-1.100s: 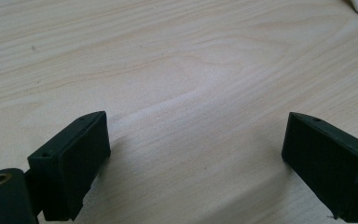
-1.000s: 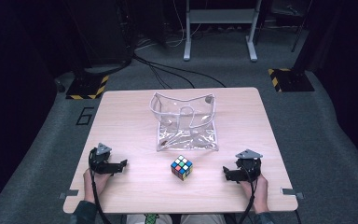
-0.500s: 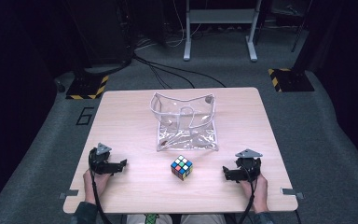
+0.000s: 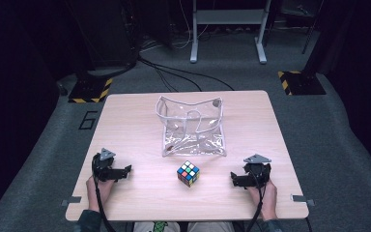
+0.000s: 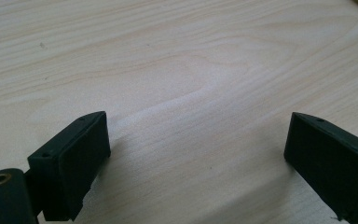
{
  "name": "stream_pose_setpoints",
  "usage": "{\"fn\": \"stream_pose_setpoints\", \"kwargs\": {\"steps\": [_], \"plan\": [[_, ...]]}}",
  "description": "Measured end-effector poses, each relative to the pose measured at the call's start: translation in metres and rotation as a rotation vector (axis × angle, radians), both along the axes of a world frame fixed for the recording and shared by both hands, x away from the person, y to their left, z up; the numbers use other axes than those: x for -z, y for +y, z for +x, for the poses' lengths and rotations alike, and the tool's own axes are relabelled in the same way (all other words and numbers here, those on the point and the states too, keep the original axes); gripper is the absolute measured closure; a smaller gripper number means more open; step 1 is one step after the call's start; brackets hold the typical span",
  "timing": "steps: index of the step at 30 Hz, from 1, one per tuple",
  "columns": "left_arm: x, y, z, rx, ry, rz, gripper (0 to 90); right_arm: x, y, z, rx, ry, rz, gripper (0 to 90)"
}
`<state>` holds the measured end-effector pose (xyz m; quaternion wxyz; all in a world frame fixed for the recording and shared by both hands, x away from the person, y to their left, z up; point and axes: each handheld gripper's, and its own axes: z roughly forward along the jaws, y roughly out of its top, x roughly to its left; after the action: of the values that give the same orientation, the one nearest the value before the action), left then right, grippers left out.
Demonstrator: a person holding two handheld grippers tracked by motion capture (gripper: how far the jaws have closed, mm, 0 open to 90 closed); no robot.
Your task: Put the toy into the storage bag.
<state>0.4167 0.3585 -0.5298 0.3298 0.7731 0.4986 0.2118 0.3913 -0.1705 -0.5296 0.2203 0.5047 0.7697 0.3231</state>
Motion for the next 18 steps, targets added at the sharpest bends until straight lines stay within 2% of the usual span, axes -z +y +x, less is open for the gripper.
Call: {"fn": "stream_pose_setpoints", "kwargs": {"steps": [4, 9, 13, 18], "plan": [[0.0, 0.0, 0.0, 0.0, 0.001, 0.0, 6.5, 0.0, 0.002, -0.002, 0.005, -0.02, -0.022, 0.0], [0.0, -0.001, 0.0, -0.01, -0.005, -0.009, 6.6, -0.002, 0.004, 0.002, 0.014, 0.011, -0.015, 0.0], [0.0, -0.001, 0.0, -0.012, -0.005, -0.009, 6.6, -0.008, 0.012, 0.001, -0.011, 0.014, -0.028, 0.0], [0.001, -0.001, 0.0, -0.017, -0.011, -0.014, 6.7, -0.021, 0.028, -0.003, -0.06, -0.016, -0.016, 0.0]]}}
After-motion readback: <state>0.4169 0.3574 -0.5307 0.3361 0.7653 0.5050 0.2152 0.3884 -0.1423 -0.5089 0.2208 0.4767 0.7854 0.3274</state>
